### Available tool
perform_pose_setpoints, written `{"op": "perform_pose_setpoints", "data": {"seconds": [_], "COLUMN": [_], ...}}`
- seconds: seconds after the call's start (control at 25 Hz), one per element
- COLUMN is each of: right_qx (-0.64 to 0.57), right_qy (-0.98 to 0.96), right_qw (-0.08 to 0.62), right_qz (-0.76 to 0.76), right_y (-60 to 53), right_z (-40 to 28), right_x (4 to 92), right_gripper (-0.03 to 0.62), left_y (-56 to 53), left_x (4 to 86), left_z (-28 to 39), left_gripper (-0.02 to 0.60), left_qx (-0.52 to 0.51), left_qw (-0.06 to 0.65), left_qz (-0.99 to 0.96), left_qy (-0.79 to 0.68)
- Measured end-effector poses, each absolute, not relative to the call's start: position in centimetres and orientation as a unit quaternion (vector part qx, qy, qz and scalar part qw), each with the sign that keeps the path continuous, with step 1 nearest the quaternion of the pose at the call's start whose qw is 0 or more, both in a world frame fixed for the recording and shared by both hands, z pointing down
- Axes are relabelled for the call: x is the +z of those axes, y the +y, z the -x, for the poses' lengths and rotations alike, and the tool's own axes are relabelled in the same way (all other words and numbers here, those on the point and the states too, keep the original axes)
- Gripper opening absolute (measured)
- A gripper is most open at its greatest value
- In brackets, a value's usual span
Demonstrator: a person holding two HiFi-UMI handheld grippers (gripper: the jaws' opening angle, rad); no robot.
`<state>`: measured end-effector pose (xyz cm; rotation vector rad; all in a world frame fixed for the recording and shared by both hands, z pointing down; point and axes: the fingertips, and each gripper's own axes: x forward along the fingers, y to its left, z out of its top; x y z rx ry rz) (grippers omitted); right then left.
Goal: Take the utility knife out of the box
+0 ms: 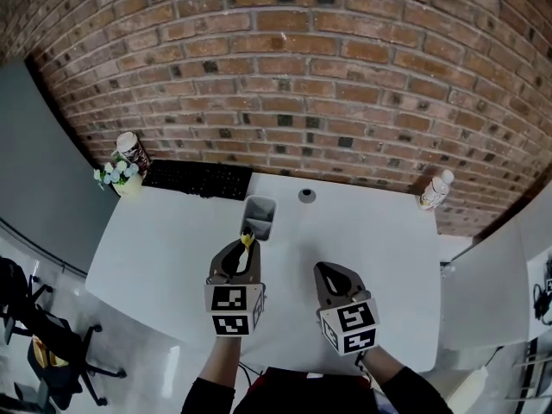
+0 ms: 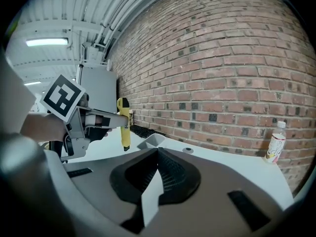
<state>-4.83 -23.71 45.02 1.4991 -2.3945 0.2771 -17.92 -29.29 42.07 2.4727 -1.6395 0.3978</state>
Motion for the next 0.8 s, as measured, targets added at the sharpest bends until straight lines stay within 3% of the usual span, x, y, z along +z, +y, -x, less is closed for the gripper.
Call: {"op": "perform_pose_setpoints", "data": {"seconds": [0.8], "right_qx": [0.081], "right_qy": [-0.859], "right_qw": [0.138], "right_qz": [-0.486], "right_y": [-22.2], "right_z": [4.2], "right_x": [43.6], "right_gripper": [0.008], "left_y": [-24.7], "left_x": [41.9], "left_z": [17.5], "left_gripper": [0.071], "left_qx": [0.134], "left_qw": [0.079], "left_qz": [-0.802], "left_qy": [-0.576]}}
